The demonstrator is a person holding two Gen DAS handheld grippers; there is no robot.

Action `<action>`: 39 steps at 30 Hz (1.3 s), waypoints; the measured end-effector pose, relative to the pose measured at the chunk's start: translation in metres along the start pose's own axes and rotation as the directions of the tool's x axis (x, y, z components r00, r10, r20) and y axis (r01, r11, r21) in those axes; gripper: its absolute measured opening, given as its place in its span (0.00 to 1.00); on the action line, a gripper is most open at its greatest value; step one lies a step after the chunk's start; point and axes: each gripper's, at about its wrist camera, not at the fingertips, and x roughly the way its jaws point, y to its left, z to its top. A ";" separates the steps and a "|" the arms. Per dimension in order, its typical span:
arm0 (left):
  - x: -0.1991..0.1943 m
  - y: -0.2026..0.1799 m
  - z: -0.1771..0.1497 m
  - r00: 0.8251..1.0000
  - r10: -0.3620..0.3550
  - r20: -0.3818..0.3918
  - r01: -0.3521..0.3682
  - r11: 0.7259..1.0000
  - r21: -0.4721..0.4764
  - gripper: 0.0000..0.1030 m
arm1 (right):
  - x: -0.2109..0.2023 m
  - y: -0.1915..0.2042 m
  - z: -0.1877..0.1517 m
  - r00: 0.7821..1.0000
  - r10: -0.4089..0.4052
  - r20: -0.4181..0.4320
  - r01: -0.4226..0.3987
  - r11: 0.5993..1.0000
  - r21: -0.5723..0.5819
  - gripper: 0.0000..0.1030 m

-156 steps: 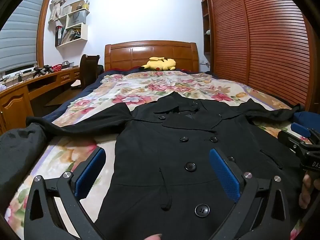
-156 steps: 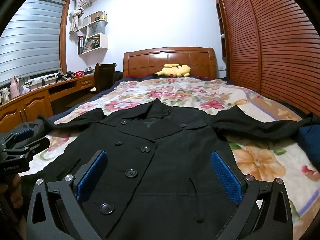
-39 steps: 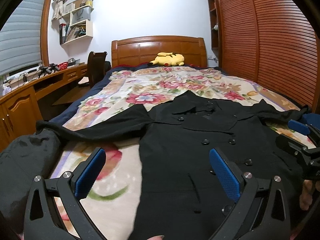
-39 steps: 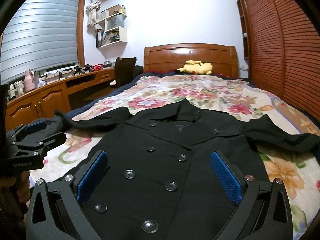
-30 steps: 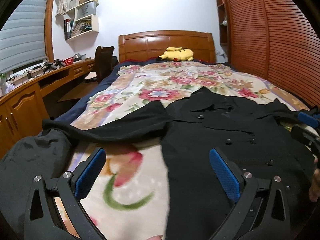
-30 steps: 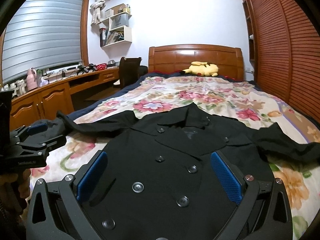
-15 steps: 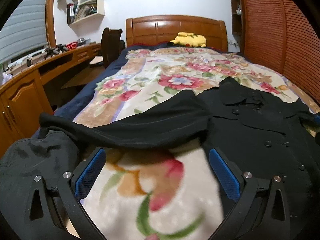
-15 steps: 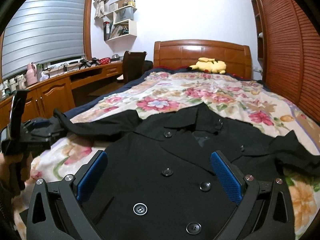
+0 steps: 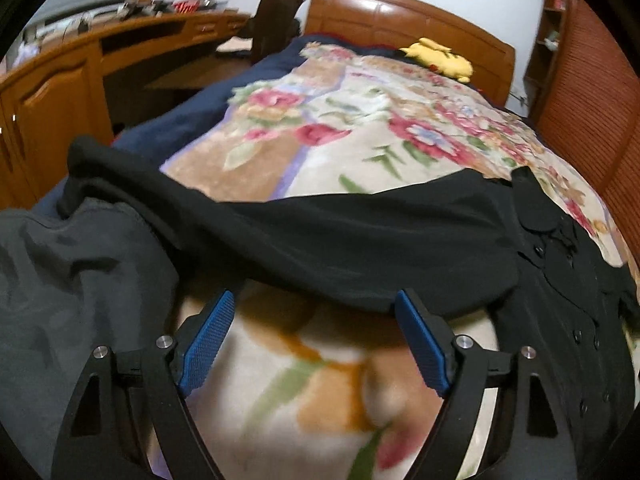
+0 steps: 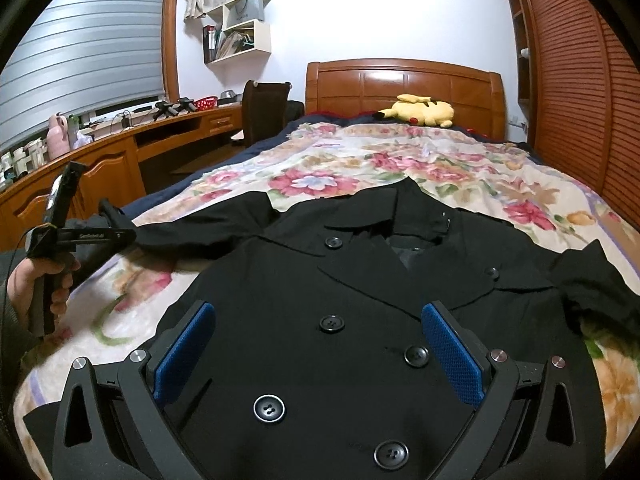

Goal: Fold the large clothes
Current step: 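Grasp the coat sleeve nearest the left tool with the left gripper, then lift the held sleeve and fold it across the coat front with the left gripper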

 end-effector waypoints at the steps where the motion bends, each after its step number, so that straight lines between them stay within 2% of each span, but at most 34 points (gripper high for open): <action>1: 0.004 0.002 0.003 1.000 0.002 -0.009 -0.002 1.000 -0.012 0.80 | 0.001 0.000 0.001 1.000 0.000 -0.002 0.000 1.000 0.000 0.99; 5: 0.016 0.010 0.015 0.999 0.020 -0.025 -0.021 0.999 -0.049 0.62 | 0.002 0.000 0.001 1.000 0.001 -0.006 -0.001 1.000 -0.001 0.99; 7: 0.020 0.013 0.019 0.999 0.038 -0.024 -0.039 0.998 -0.055 0.45 | 0.001 0.000 0.001 1.000 0.003 -0.008 -0.003 1.000 0.000 0.99; 9: 0.024 0.016 0.023 0.999 0.035 -0.027 -0.037 0.998 -0.056 0.11 | 0.001 -0.001 0.001 1.000 0.006 -0.009 -0.006 1.000 0.002 0.99; 11: 0.026 0.012 0.026 0.999 0.024 -0.034 -0.026 0.999 -0.038 0.05 | 0.001 -0.001 0.002 1.000 0.007 -0.009 -0.007 1.000 0.002 0.99; 14: 0.012 -0.007 0.032 0.999 0.043 0.017 -0.044 0.999 0.021 0.03 | -0.001 -0.002 0.003 1.000 0.008 -0.006 -0.008 1.000 -0.002 0.99; 20: -0.037 -0.078 0.042 0.994 -0.056 0.098 0.042 0.990 0.137 0.03 | -0.025 -0.018 0.009 1.000 0.003 0.026 -0.003 1.000 0.001 0.99; 25: -0.076 -0.143 0.040 0.981 -0.141 0.133 0.104 0.963 0.248 0.02 | -0.047 -0.038 0.013 0.999 -0.002 0.048 0.001 1.000 0.018 0.99; 30: -0.099 -0.192 0.026 0.971 -0.203 0.126 0.151 0.929 0.339 0.03 | -0.068 -0.044 0.011 0.997 -0.022 0.078 0.021 1.000 0.007 0.98; 39: -0.106 -0.235 -0.008 0.972 -0.221 0.081 0.168 0.892 0.419 0.03 | -0.092 -0.046 0.011 0.989 -0.013 0.144 0.011 1.000 0.015 0.98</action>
